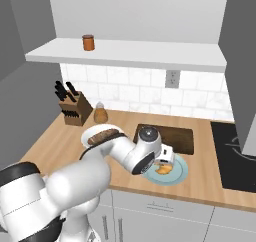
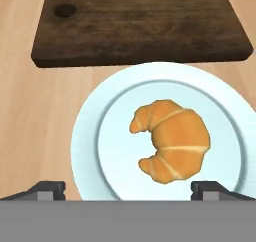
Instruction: From the different types of pastries on the counter, select a croissant and place it on the cutting board. Then retrieve a jar of jam from the cabinet and place it alongside the croissant on the cutting board.
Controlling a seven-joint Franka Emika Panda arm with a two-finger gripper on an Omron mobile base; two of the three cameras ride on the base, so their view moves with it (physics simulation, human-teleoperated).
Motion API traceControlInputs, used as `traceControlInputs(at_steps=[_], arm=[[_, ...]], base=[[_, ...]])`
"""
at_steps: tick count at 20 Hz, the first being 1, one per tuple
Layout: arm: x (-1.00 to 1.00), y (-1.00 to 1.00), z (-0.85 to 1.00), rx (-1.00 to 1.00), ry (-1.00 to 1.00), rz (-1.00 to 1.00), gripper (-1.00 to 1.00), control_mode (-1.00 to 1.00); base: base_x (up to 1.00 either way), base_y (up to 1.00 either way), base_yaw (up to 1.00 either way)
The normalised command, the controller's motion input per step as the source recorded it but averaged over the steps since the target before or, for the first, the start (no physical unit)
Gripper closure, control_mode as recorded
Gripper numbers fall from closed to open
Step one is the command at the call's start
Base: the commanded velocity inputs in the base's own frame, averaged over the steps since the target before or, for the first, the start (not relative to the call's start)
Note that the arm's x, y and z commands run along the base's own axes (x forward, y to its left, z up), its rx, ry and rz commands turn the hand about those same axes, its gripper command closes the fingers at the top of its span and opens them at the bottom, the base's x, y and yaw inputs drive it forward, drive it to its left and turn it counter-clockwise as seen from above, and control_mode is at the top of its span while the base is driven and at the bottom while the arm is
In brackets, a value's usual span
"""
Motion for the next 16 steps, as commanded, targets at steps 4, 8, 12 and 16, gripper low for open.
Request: traceControlInputs(at_steps=[4,8,12,16], arm=[[0.23,-0.48,0.00,-0.02,-0.03,-0.23,-1.00,-1.00],[0.00,-0.07,0.00,0.00,0.00,-0.05,-1.00,-1.00],[0.12,-0.04,0.00,0.00,0.14,0.00,-1.00,-1.00],[0.24,-0.28,0.00,0.00,0.26,0.00,-1.00,-1.00]], base=[[0.00,0.00,0.00],[0.00,0.00,0.00],[0.00,0.00,0.00],[0.00,0.00,0.00]])
